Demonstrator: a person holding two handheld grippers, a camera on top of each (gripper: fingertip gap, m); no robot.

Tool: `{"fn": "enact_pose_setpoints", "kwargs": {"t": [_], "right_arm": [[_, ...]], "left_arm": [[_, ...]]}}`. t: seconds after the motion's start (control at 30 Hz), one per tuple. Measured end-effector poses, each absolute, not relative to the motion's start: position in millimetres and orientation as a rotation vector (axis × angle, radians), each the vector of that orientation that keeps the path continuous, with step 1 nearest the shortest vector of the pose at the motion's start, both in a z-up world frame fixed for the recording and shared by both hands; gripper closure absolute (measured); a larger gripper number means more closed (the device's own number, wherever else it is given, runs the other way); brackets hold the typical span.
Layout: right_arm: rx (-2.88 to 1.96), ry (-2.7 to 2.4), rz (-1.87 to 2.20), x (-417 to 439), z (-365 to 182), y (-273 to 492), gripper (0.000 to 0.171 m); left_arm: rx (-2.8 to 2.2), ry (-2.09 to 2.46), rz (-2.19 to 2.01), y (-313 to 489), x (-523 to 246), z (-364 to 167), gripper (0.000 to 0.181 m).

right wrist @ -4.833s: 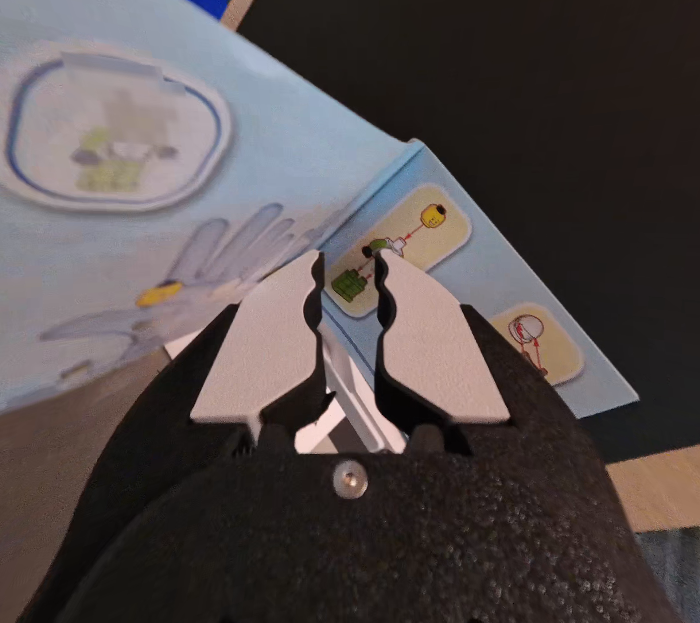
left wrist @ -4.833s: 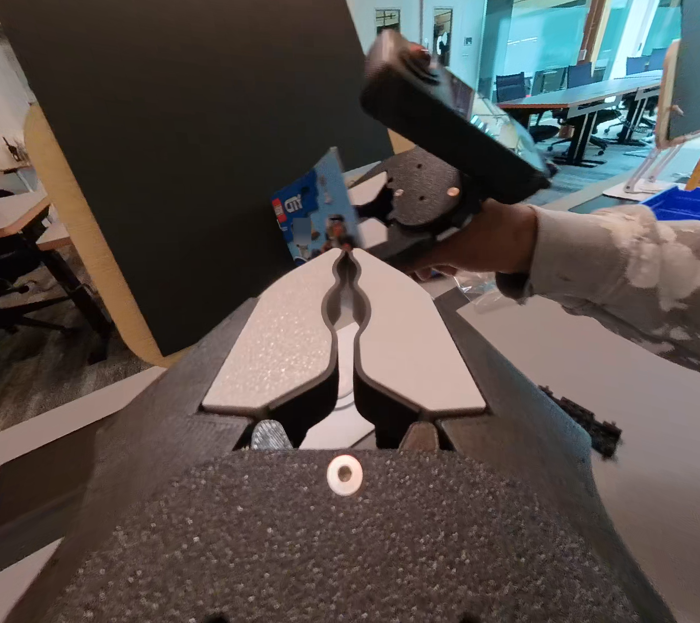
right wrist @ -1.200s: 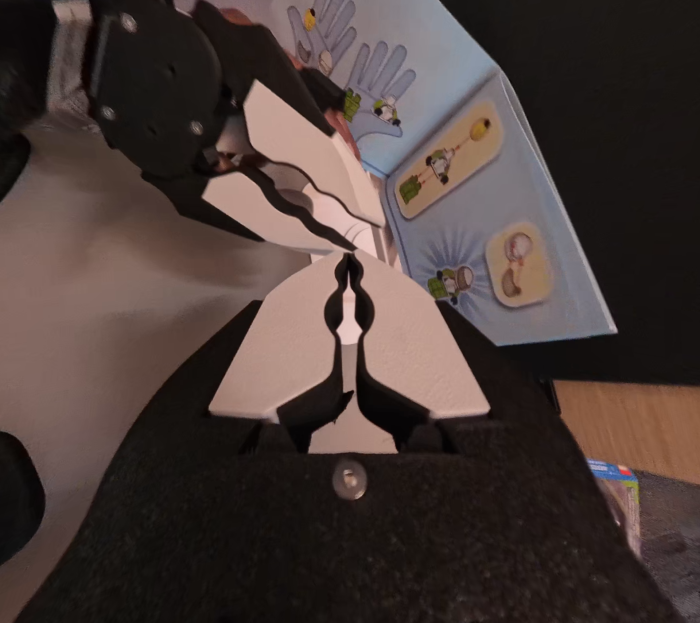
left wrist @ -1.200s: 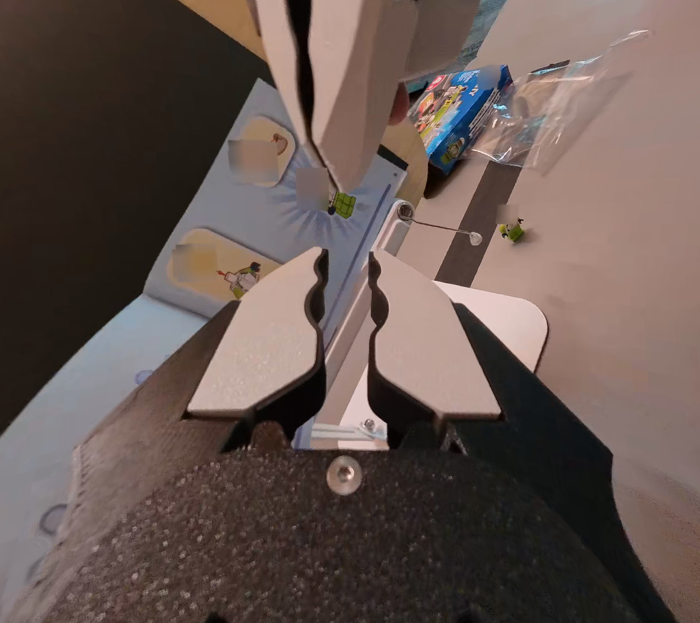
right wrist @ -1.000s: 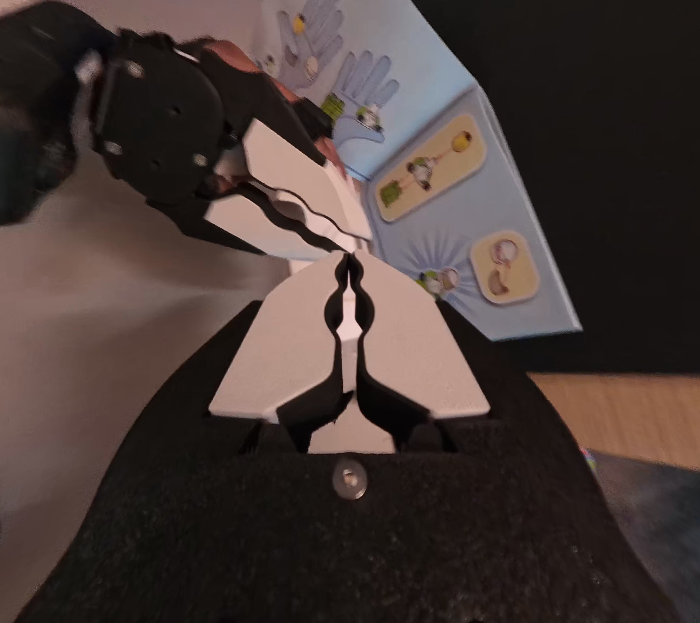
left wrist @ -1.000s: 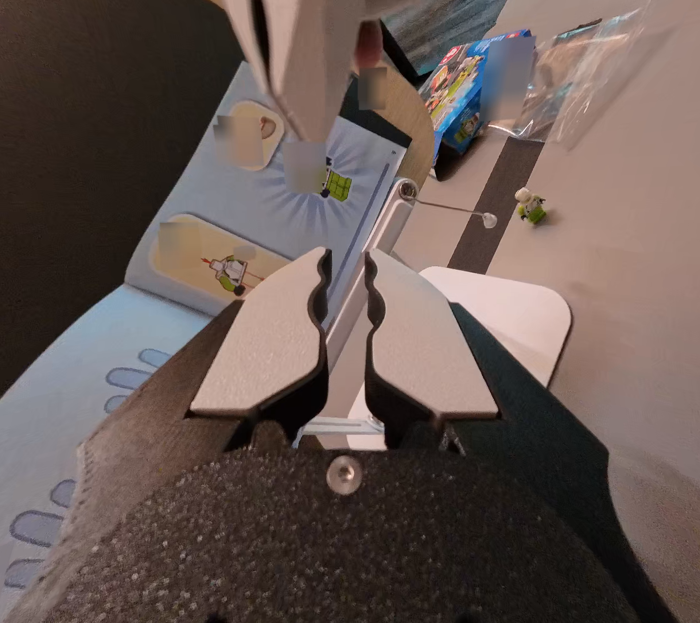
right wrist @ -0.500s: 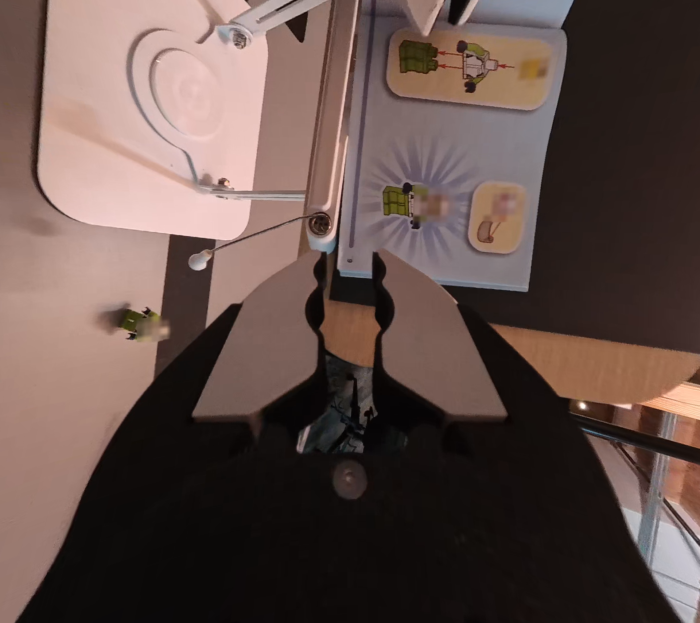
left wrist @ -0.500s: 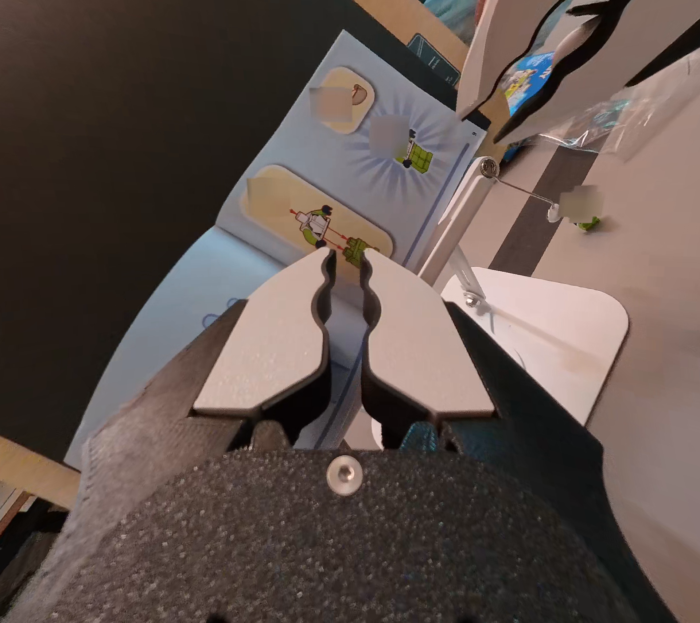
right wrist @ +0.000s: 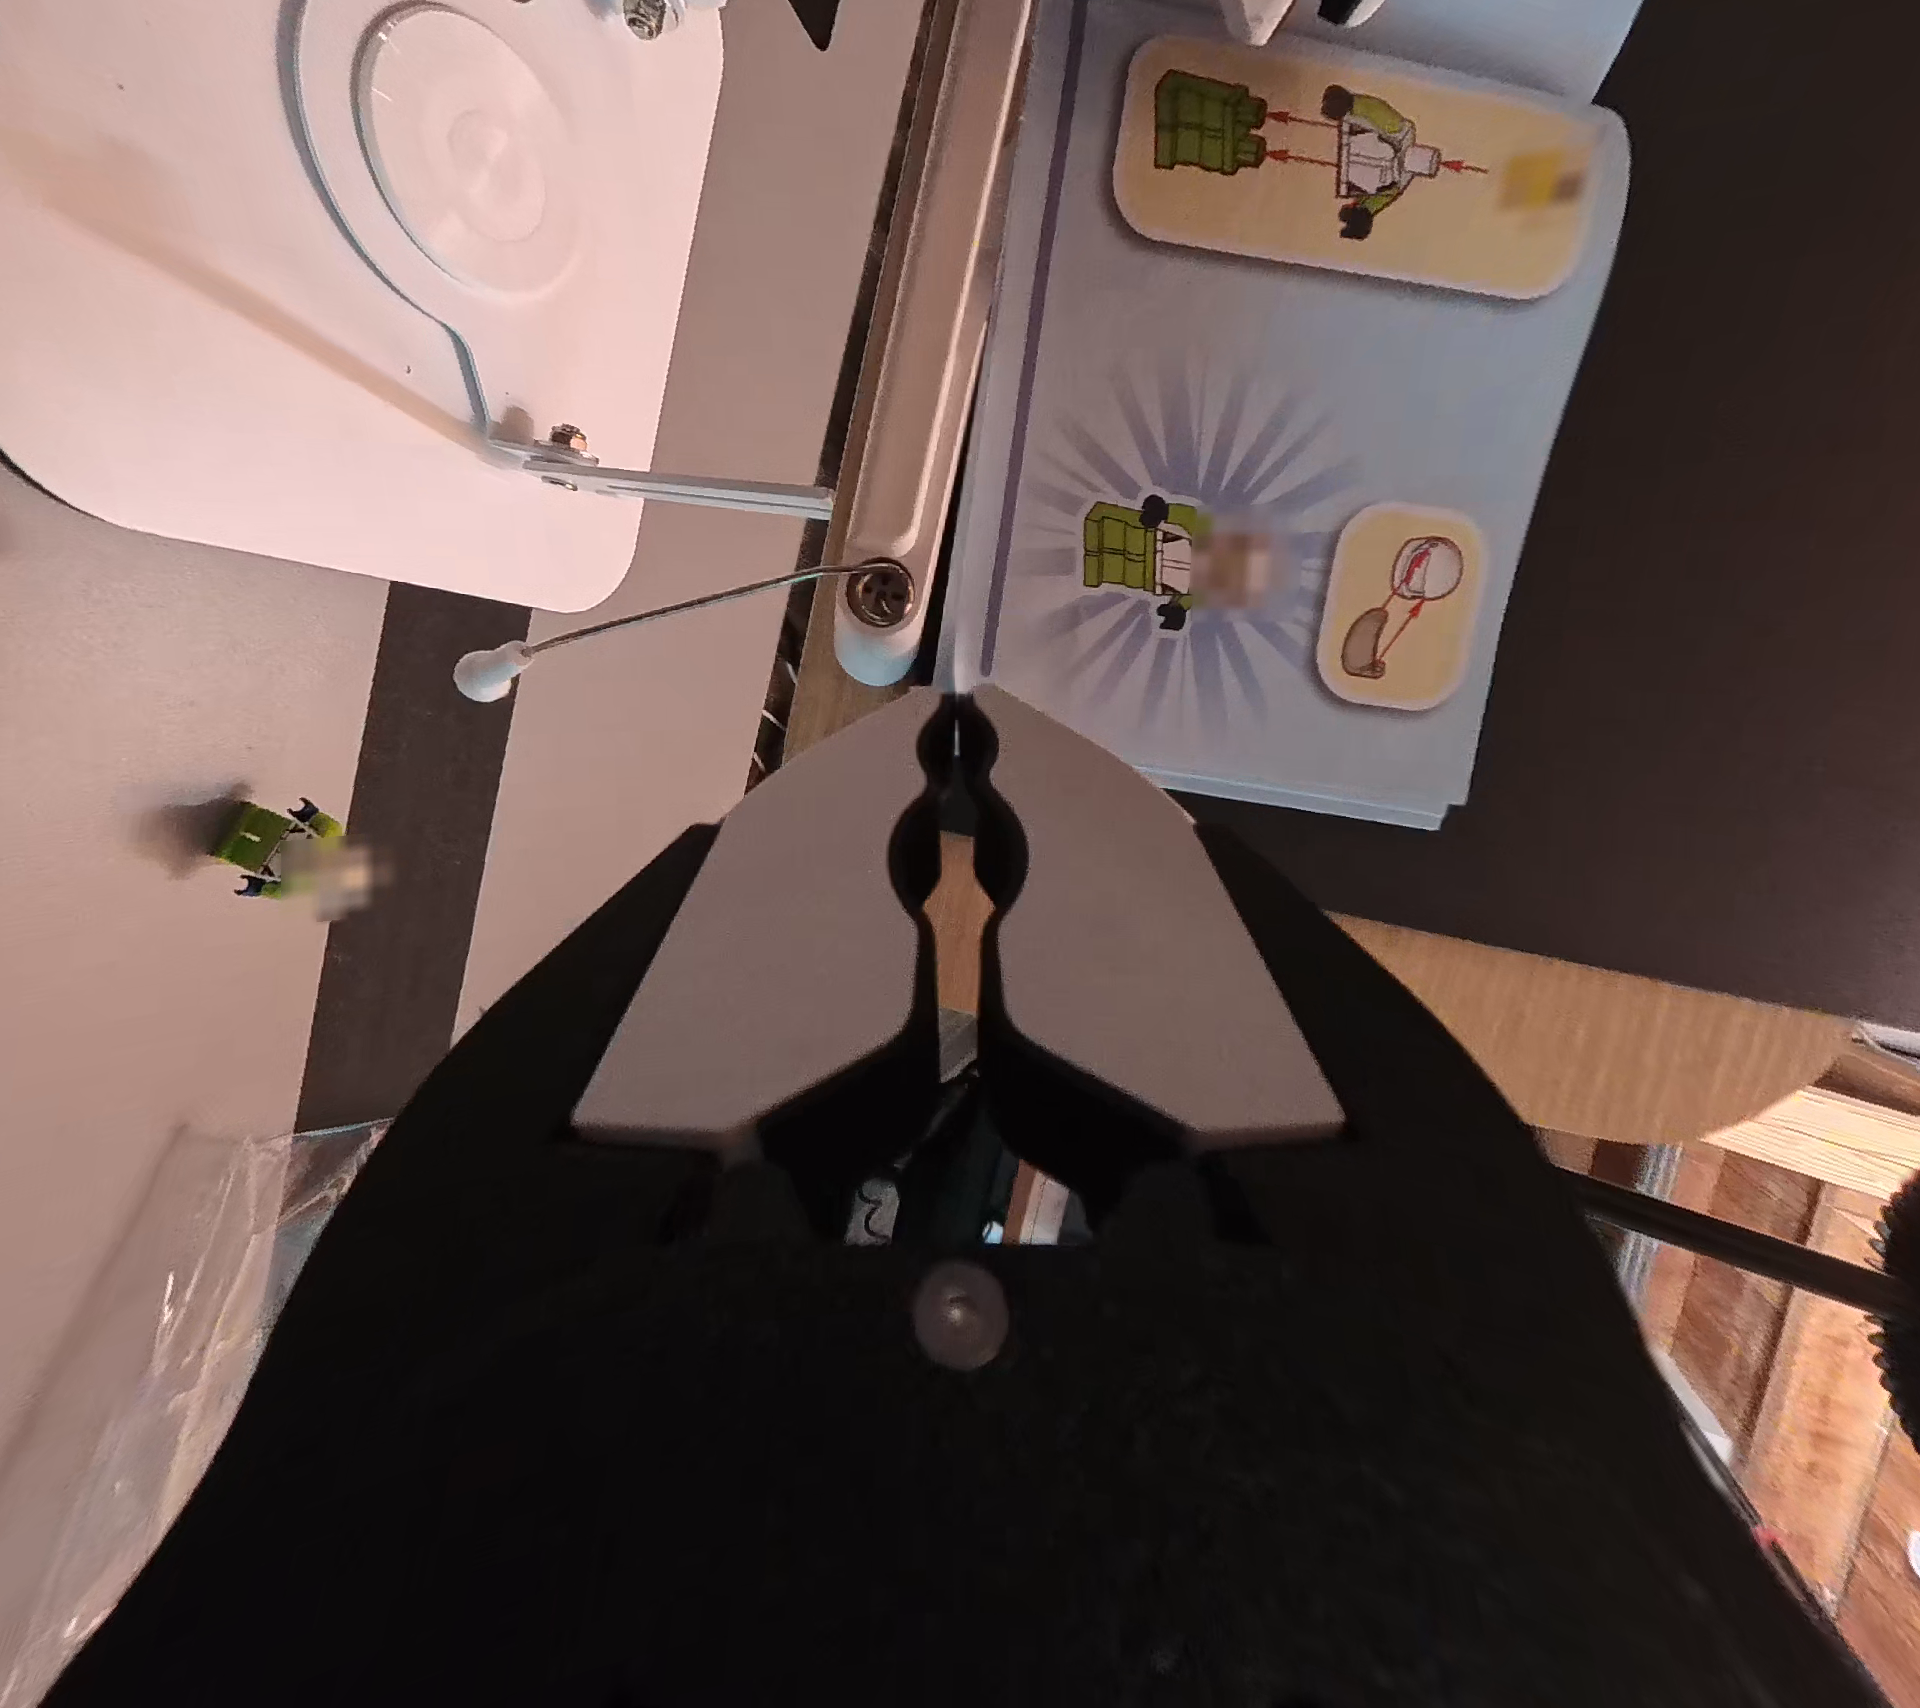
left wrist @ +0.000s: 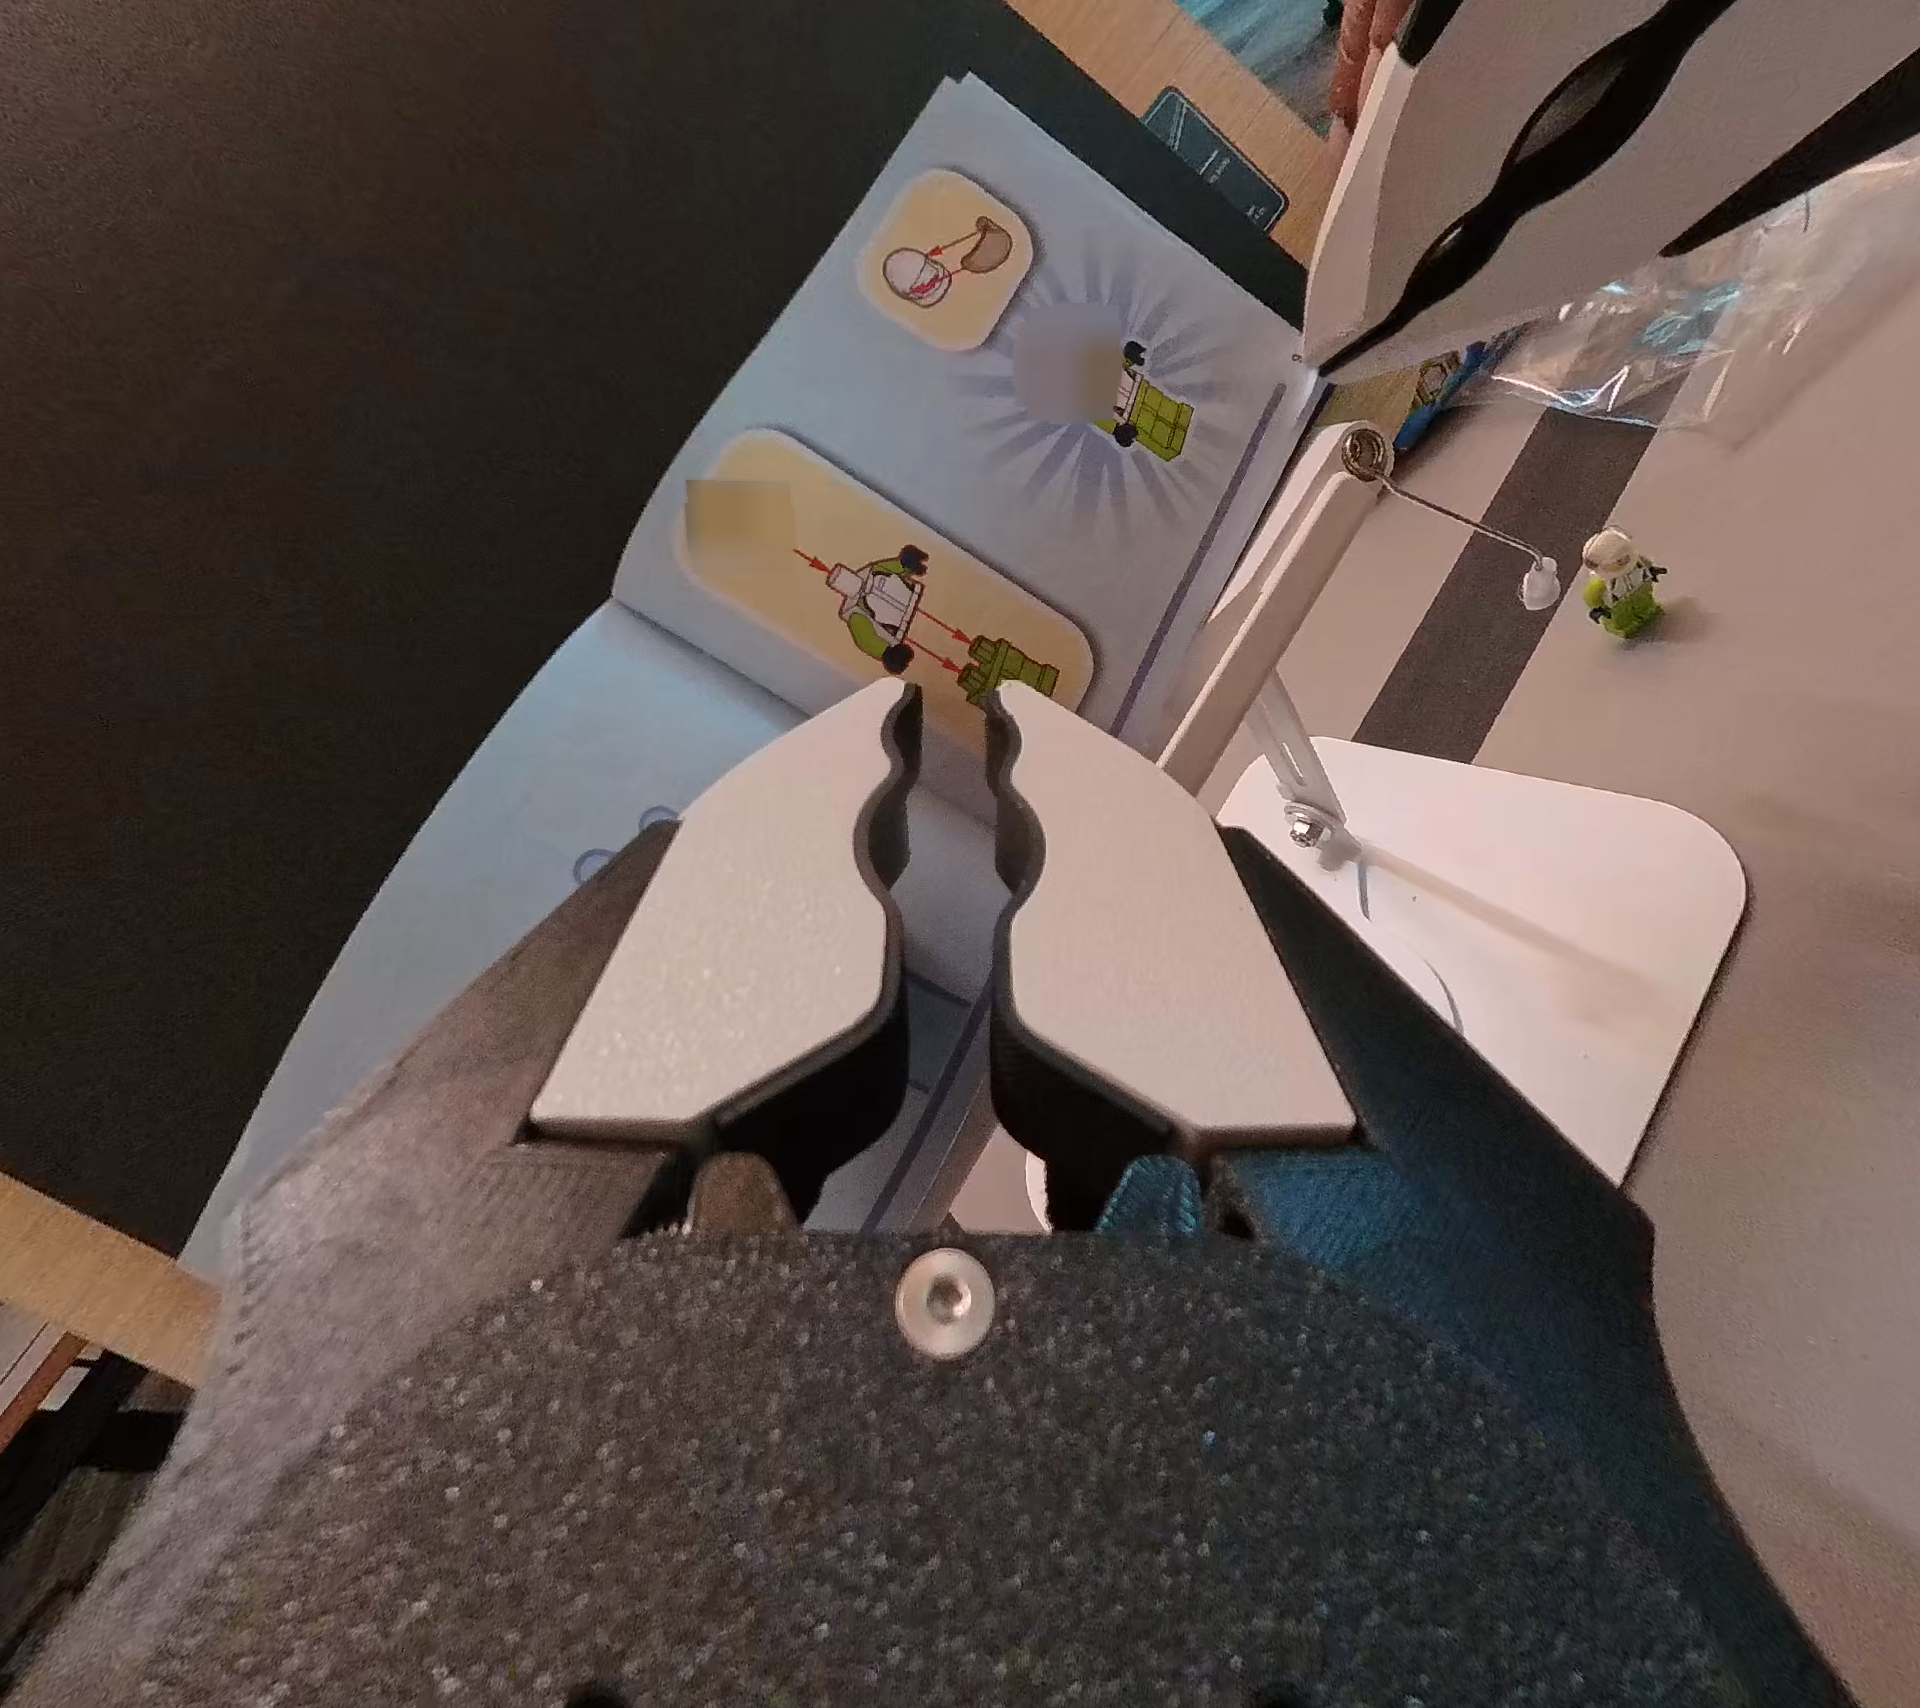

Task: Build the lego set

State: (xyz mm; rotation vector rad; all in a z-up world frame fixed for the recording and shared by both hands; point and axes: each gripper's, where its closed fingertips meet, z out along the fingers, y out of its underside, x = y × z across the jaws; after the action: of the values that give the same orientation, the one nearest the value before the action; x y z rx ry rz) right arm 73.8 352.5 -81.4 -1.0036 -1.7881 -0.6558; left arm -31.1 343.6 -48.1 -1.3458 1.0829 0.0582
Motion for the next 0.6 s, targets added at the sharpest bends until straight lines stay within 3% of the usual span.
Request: {"fn": "enact_pose_setpoints", "kwargs": {"t": [0.23,0.6], "right_arm": [[-1.091,-1.766,-0.548,70.4,-75.9,345.7,0.171],[-1.279,-1.569,-0.065,47.2,-23.1,315.4,0.171]], "left_arm": [[-1.338,1.094,0.05,341.0,-28.8,-48.7,0.169],[-1.232,1.21,0.035,310.3,4.7,-45.9,0.164]]}}
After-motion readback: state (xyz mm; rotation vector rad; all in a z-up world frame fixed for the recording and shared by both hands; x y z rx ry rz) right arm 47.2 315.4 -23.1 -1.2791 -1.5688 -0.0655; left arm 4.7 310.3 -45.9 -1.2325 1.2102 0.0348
